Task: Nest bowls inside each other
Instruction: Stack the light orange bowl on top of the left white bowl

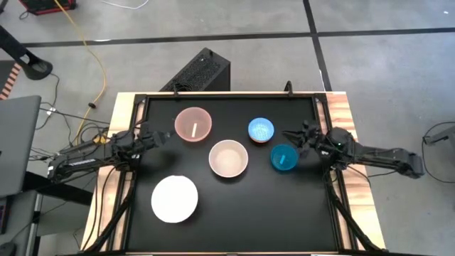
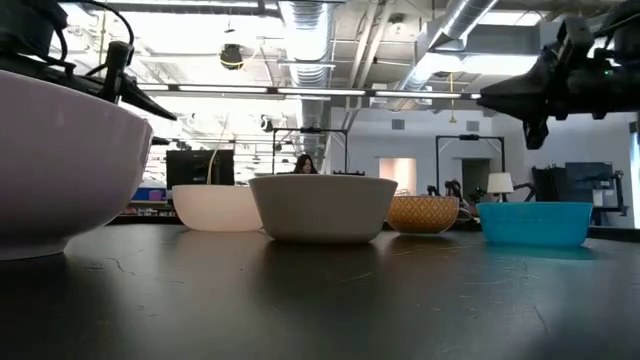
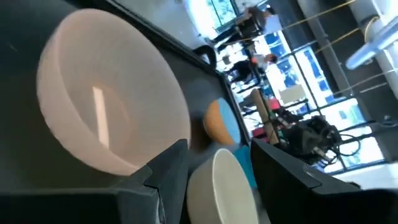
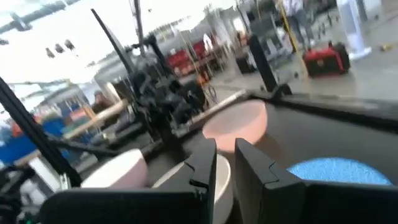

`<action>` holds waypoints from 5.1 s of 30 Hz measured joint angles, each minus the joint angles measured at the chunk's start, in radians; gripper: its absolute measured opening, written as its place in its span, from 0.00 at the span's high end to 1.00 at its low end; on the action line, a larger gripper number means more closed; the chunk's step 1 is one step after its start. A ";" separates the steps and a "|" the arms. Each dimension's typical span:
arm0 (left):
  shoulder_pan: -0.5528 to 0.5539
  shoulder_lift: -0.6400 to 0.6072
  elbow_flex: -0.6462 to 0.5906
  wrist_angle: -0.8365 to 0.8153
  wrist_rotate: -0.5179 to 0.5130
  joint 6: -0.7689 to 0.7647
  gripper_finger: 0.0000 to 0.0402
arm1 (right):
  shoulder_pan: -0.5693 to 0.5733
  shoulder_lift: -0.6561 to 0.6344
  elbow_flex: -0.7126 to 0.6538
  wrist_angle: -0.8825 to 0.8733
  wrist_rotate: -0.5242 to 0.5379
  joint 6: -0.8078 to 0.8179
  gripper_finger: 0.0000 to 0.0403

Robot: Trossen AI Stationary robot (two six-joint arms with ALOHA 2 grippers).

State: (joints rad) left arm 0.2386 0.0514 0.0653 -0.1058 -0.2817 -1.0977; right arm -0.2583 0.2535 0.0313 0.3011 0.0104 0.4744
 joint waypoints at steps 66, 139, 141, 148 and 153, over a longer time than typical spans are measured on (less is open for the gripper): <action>0.501 0.835 0.720 -0.757 0.113 0.754 0.67 | -0.077 2.088 2.096 -1.029 0.074 0.023 0.34; 0.395 0.472 0.436 -0.591 0.254 0.445 0.68 | 0.420 2.067 2.100 -0.677 0.069 0.217 1.00; 0.394 0.472 0.436 -0.592 0.252 0.458 0.68 | 0.436 2.082 2.100 -0.677 0.095 0.250 1.00; 0.382 0.472 0.436 -0.605 0.262 0.458 0.68 | 0.468 2.125 2.102 -0.670 0.123 0.300 1.00; 0.368 0.472 0.436 -0.611 0.250 0.433 0.68 | 0.475 2.125 2.100 -0.689 0.141 0.296 0.95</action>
State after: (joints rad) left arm 0.6069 0.5232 0.5011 -0.7165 -0.0315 -0.6649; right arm 0.2166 2.3787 2.1315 -0.3881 0.1512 0.7708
